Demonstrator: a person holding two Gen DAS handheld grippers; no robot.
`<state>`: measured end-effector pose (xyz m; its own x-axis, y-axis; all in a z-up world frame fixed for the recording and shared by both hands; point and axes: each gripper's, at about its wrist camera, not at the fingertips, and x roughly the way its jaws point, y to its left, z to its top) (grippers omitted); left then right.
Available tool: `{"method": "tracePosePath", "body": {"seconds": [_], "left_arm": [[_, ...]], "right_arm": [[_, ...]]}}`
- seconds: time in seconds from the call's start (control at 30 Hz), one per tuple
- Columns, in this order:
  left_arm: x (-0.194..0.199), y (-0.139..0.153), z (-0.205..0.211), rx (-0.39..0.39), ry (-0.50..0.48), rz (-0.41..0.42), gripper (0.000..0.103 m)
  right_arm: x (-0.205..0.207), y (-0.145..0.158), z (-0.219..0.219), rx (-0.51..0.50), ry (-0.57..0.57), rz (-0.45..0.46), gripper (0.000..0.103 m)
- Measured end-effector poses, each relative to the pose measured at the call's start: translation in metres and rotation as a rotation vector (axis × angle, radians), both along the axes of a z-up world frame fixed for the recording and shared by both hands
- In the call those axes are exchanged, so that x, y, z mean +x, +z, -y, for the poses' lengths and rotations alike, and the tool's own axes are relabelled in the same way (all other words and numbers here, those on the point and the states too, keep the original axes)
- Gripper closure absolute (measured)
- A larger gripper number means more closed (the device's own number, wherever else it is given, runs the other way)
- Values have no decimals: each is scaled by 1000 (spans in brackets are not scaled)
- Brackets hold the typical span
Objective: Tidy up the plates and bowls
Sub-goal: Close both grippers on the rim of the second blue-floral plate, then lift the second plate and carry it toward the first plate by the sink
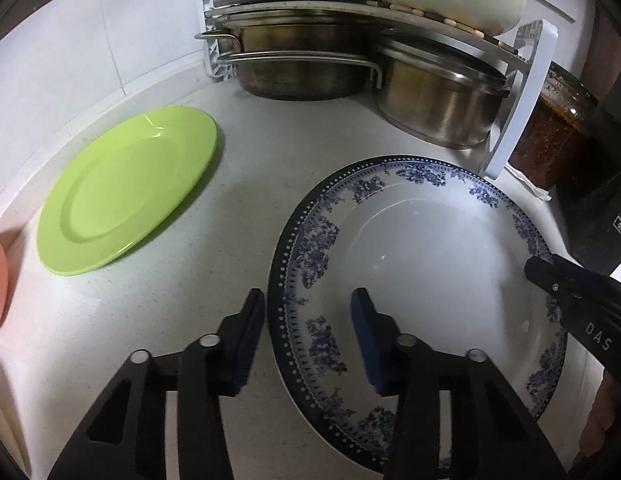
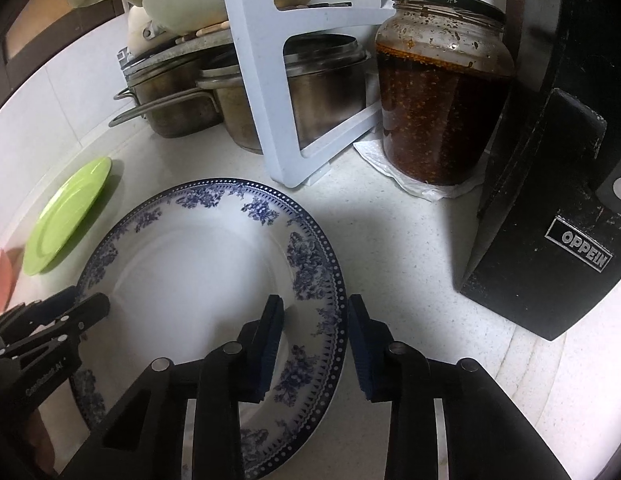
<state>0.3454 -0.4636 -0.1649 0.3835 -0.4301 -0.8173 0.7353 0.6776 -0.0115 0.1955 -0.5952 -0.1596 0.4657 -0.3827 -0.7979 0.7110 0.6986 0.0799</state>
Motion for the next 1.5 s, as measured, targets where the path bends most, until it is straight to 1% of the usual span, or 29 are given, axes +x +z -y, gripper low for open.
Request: {"method": "tracePosePath", "body": {"seconds": [0.23, 0.47, 0.67, 1.0, 1.17, 1.5], "left_arm": [[1, 0, -1, -6, 15, 1, 66], [-3, 0, -5, -9, 24, 8, 67], [-11, 9, -18, -19, 31, 23, 67], [-27, 37, -57, -45, 80, 43, 67], [-37, 55, -85, -64, 116, 57, 67], [-49, 77, -140, -94, 189, 85, 67]], "right_arm": [[2, 1, 0, 4, -2, -14, 70], [1, 3, -5, 4, 7, -26, 70], [-5, 11, -17, 0, 19, -24, 70], [-14, 40, -51, -14, 58, -6, 70], [-17, 55, -73, -30, 90, 9, 70], [-15, 80, -120, -58, 167, 36, 70]]}}
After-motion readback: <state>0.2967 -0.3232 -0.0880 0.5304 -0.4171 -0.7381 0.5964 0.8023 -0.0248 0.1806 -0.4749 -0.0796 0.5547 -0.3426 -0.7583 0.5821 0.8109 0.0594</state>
